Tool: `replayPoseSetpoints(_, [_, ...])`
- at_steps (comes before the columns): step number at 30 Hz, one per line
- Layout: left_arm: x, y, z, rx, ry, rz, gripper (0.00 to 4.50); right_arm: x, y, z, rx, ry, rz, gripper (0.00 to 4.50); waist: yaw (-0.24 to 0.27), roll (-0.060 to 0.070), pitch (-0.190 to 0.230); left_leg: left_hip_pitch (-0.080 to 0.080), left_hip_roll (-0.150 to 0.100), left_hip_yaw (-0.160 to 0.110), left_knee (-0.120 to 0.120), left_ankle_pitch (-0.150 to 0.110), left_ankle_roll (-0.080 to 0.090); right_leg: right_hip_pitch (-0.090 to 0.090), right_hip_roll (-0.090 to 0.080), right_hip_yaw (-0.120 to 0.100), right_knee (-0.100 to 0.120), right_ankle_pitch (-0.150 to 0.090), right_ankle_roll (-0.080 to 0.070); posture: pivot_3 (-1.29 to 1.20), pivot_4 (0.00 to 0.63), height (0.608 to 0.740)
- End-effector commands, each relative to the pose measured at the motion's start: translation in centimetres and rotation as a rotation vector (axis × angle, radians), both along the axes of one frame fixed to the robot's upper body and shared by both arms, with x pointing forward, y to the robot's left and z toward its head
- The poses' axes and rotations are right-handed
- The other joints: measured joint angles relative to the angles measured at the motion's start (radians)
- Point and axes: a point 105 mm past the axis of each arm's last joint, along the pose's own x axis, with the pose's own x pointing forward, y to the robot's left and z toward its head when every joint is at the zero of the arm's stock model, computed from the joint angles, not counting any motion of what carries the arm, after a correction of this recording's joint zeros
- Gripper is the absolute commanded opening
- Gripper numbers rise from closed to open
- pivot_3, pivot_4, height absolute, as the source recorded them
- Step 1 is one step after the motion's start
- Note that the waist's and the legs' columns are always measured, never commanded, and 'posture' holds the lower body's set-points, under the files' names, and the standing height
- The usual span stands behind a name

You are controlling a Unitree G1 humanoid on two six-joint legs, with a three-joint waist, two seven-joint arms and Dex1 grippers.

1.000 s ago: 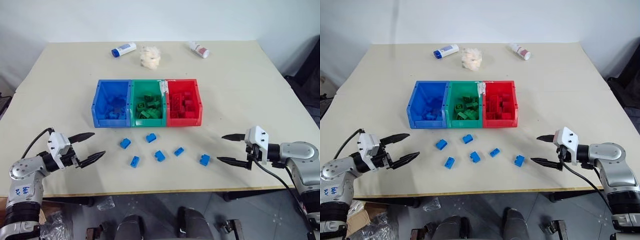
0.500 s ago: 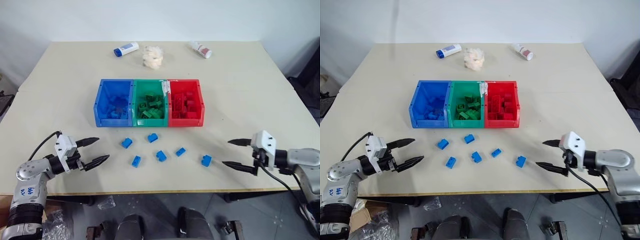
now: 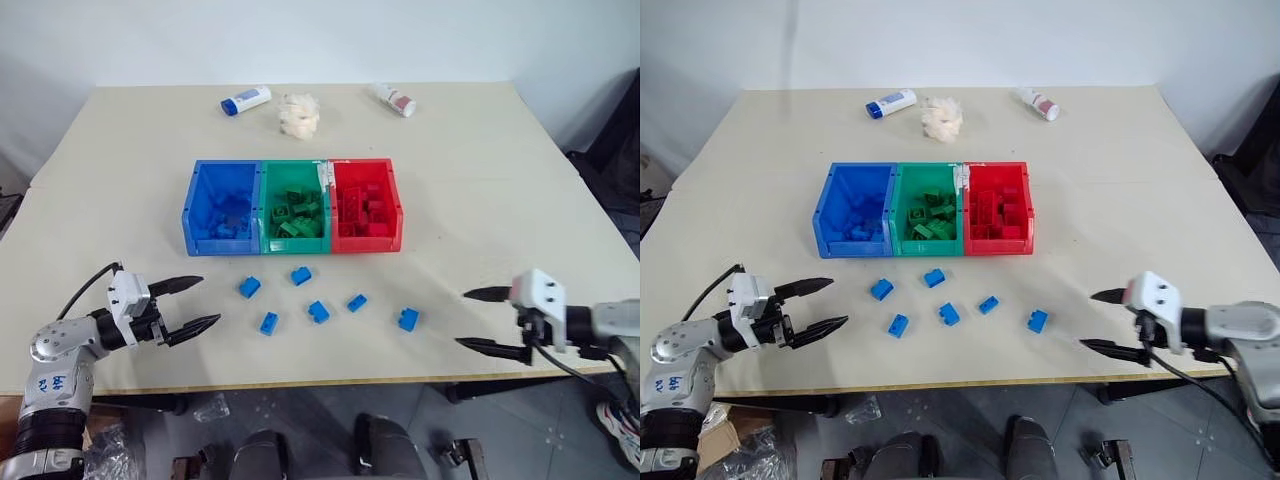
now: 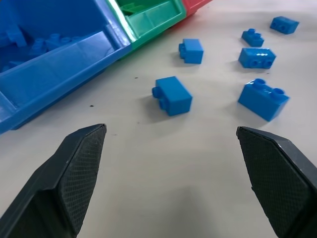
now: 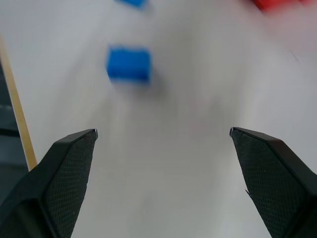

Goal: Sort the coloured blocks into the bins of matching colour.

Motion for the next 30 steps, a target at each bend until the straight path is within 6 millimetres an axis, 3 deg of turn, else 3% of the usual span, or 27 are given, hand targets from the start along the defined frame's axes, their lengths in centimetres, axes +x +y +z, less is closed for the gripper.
replayPoseSetpoints(1, [-1.1,-0.5,1.0,-0.012,-0.041,-0.034,4.48,0.3,1.4,0.1,0.008,-0.005,0.04,4.5,0.002,0.0,0.0,0.0,0.0,0.0,0.0,0.0,0.0,0.0,0.0,0.0,0.0,0.0,0.0,0.0,0.15,0.74])
replayPoseSetpoints(11, [-3.8,-1.1,1.3,-0.034,-0.017,-0.052,4.48,1.9,4.1,-2.1,0.006,0.018,0.118,4.5,0.001,0.0,0.0,-0.001,0.0,0.0,0.0,-0.001,0.0,0.0,0.0,0.0,0.0,0.0,0.0,0.0,0.15,0.74])
replayPoseSetpoints(14, [-4.2,-1.1,1.4,-0.035,-0.013,-0.049,4.5,2.0,4.6,-2.6,0.012,0.019,0.125,3.64,0.0,0.0,0.0,0.0,0.0,0.0,0.0,0.0,0.0,0.0,0.0,0.0,0.0,0.0,0.0,0.0,0.15,0.74])
replayPoseSetpoints(19, [-4.2,-1.2,1.5,-0.039,-0.017,-0.04,4.5,1.9,5.2,-2.6,0.028,0.014,0.129,1.81,0.0,0.0,0.0,0.0,0.0,0.0,0.0,-0.001,0.0,0.0,0.0,0.0,0.0,0.0,0.0,0.0,0.15,0.74])
replayPoseSetpoints(20, [-4.1,-1.2,1.4,-0.041,-0.019,-0.041,4.5,1.9,5.2,-2.6,0.031,0.008,0.125,1.56,0.0,0.0,0.0,0.0,0.0,0.0,0.0,-0.001,0.0,0.0,0.0,0.0,0.0,0.0,0.0,0.0,0.15,0.74])
replayPoseSetpoints(22, [-4.0,-1.2,1.4,-0.043,-0.021,-0.041,4.5,2.0,5.3,-2.5,0.034,0.0,0.121,1.52,0.001,0.0,0.0,0.0,0.0,0.0,0.0,-0.001,0.0,0.0,0.0,0.0,0.0,0.0,0.0,0.0,0.15,0.74])
replayPoseSetpoints(24, [-3.8,-1.2,1.3,-0.058,-0.008,-0.043,4.5,2.2,5.6,-2.0,0.034,-0.011,0.117,1.52,0.001,0.0,0.0,0.0,0.0,0.0,0.0,-0.001,0.0,0.0,0.0,0.0,0.0,0.0,0.0,0.0,0.15,0.74])
replayPoseSetpoints(28, [-3.0,-1.0,1.3,-0.049,-0.049,-0.044,4.5,3.9,7.7,1.5,0.135,-0.126,0.074,1.52,-0.003,0.0,0.0,-0.001,0.001,0.001,0.001,0.0,0.0,-0.002,0.0,0.0,0.001,0.0,-0.001,0.0,0.15,0.74])
replayPoseSetpoints(30, [-2.7,-1.2,1.2,-0.053,-0.05,-0.051,4.5,4.8,9.9,3.4,0.191,-0.163,0.07,1.52,-0.004,0.0,0.0,0.0,0.001,0.001,0.0,0.0,-0.001,-0.002,0.001,0.0,0.002,0.0,-0.002,0.0,0.15,0.74])
